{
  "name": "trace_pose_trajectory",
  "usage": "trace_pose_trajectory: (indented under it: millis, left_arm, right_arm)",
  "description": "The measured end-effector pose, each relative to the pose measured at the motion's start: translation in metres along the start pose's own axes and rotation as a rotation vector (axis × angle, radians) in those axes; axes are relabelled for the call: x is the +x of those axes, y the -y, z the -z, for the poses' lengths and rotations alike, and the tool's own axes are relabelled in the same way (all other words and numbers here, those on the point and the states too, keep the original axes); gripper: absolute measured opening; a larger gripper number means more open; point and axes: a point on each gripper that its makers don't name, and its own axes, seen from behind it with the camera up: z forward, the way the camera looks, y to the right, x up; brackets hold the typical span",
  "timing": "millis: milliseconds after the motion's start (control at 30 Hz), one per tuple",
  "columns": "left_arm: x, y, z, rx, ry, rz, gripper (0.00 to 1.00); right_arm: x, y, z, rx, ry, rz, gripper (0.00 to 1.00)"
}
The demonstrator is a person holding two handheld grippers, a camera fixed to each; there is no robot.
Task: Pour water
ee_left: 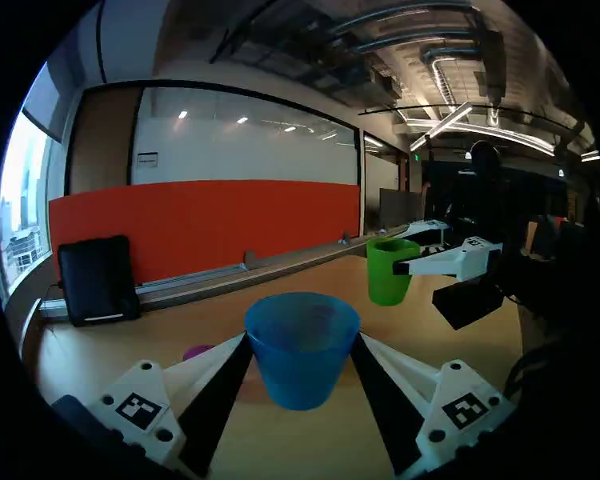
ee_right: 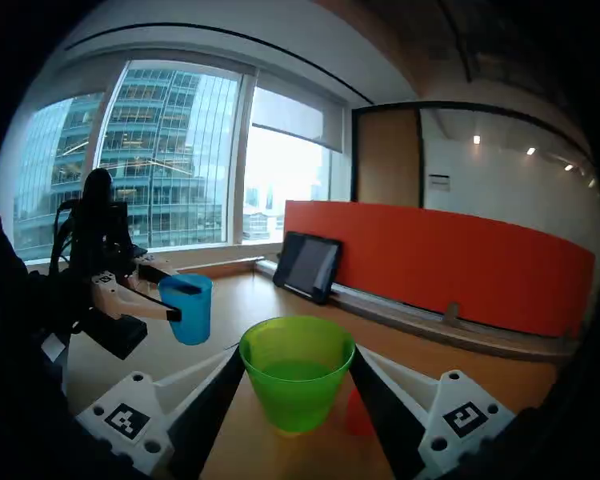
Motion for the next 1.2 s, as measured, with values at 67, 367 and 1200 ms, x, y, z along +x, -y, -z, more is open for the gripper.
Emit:
trace_pose_trajectory:
  millis: [67, 367, 1200]
  left_arm:
    - [0.002, -0.001, 0.000, -0.004, -0.004, -0.002, 0.85]
    - [0.005, -0.006, -0.001, -0.012, -0.010, -0.007, 0.85]
    - [0.007, -0.023, -0.005, -0.049, -0.025, -0.027, 0.85]
  right_arm:
    - [0.002, 0.001, 0.000, 0.003, 0.000, 0.005, 0.92]
    - [0.014, 0.003, -0.001, 0.012, -0.011, 0.042, 0.92]
    - [0.048, -0.007, -0.014, 0.008, -0.020, 0.280, 0.91]
